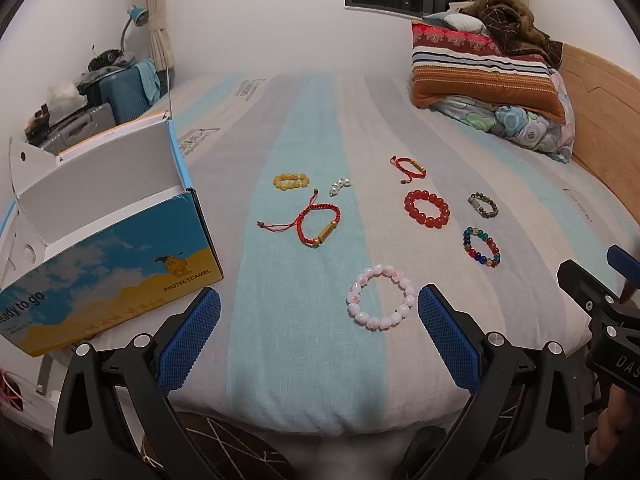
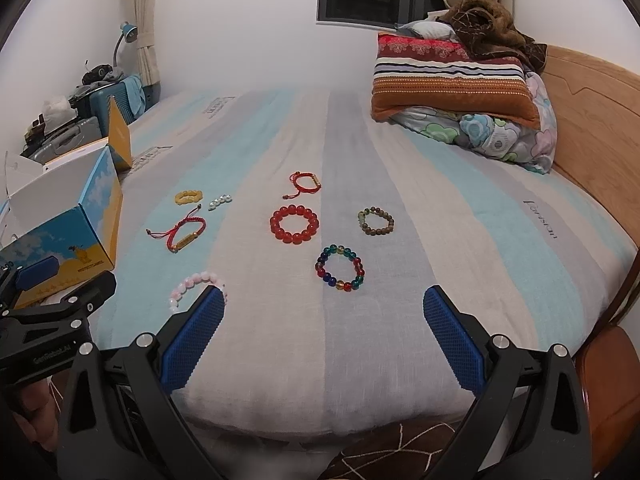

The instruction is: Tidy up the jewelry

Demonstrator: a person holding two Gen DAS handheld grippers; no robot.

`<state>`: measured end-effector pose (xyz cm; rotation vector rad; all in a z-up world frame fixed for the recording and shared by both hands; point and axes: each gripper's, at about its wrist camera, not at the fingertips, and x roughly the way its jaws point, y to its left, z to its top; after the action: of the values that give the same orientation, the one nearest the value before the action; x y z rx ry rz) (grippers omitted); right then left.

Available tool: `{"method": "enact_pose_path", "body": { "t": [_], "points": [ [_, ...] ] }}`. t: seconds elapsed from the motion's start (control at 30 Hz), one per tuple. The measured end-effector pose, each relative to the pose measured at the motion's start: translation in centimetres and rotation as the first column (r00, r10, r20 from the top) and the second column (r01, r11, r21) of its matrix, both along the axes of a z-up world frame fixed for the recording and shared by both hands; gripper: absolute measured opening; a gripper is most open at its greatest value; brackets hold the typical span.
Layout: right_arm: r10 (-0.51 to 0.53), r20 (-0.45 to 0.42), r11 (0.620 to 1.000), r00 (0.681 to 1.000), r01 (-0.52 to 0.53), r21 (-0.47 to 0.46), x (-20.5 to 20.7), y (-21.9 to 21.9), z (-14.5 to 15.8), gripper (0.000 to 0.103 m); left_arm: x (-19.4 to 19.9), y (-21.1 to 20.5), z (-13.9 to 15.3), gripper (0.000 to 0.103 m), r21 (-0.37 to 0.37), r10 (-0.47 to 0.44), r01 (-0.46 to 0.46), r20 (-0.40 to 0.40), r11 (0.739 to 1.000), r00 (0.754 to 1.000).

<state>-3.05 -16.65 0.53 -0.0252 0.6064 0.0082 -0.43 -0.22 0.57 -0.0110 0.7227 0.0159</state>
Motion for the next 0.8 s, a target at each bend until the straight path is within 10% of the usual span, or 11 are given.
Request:
{"method": "enact_pose_path", "body": {
  "t": [0.8],
  "points": [
    [-0.002, -0.015, 1.0, 1.0, 0.002, 0.001, 0.03, -0.07, -0.03, 0.096, 0.0, 0.31, 0.11, 0.097, 0.007, 0.008, -0.008, -0.013, 1.0, 1.0]
  ]
}}
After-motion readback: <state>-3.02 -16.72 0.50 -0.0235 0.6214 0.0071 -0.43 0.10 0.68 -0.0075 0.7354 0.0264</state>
